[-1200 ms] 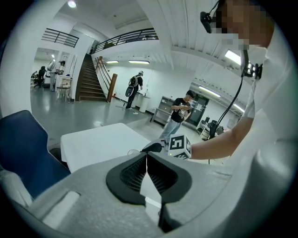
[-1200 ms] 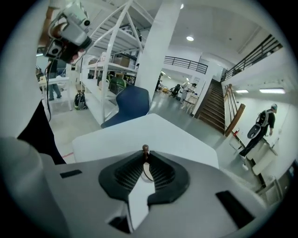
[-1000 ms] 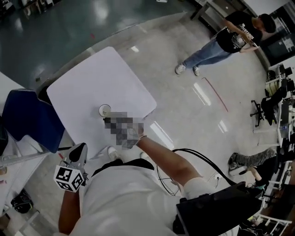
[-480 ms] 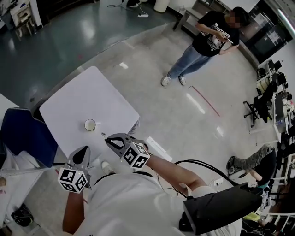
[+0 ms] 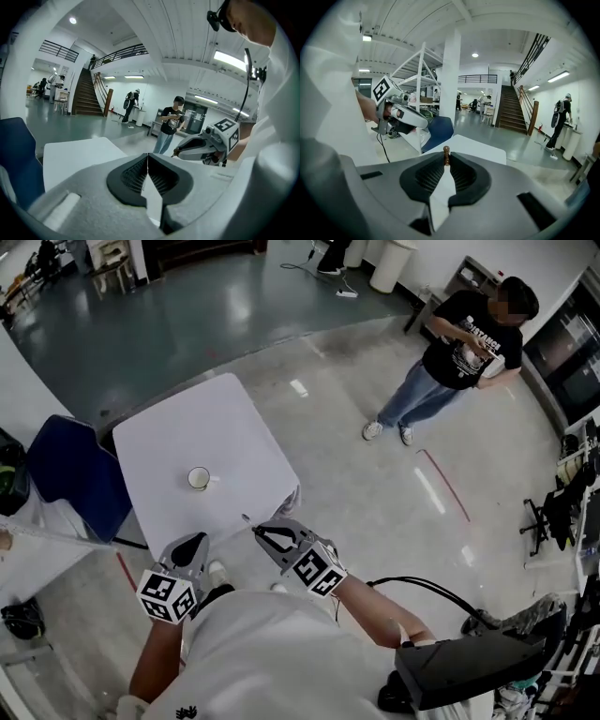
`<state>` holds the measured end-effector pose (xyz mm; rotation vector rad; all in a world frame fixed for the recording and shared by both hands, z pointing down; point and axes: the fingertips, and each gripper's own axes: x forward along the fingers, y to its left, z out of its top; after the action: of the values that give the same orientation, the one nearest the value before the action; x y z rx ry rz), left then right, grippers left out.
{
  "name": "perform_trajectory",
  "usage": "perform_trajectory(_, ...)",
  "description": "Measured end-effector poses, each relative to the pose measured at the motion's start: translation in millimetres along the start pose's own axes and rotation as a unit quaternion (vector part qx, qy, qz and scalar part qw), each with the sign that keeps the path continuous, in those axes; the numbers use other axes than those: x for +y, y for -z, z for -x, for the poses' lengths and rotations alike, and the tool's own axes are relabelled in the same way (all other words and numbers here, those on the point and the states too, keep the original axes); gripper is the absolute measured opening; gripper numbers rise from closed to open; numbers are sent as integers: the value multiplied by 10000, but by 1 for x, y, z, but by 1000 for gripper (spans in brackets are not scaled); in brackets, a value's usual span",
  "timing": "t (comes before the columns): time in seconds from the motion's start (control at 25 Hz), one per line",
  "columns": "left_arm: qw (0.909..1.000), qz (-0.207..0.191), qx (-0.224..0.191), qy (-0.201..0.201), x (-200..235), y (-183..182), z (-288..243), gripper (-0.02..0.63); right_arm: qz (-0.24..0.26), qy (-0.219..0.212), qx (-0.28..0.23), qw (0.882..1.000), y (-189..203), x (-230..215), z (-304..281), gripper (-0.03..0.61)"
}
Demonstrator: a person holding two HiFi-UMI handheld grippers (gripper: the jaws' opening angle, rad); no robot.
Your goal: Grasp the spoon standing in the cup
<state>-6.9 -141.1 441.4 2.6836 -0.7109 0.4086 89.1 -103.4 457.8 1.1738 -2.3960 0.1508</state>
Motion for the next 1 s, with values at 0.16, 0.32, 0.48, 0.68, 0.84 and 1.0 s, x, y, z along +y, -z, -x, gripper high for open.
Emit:
perform_trajectory(0.16, 9997, 110, -26, -200, -29, 13, 7, 12, -39, -147, -97, 9998, 7, 5, 32, 45)
perform_trajectory(0.32, 9992, 184, -69, -352, -53, 23, 18, 12, -11, -248, -134, 9996, 12, 11, 53, 44)
perform_trajectory(0.48, 9984, 263, -106, -491, -62, 36, 35, 12, -14, -317, -207, 9993, 11, 23, 61, 44)
perform_trajectory(0.68, 9975, 402, -99, -574, -71, 55, 48, 12, -1, -453, -243, 9987, 12, 43, 71, 44)
perform_trajectory(0.84, 9980, 350, -103, -526, -88, 56, 45, 12, -11, -456, -244, 9987, 18, 48, 85, 44)
perform_trajectory(1.0, 9983, 269, -119, -500, -96, 52, 42, 12, 3, -431, -259, 9987, 20, 47, 94, 44)
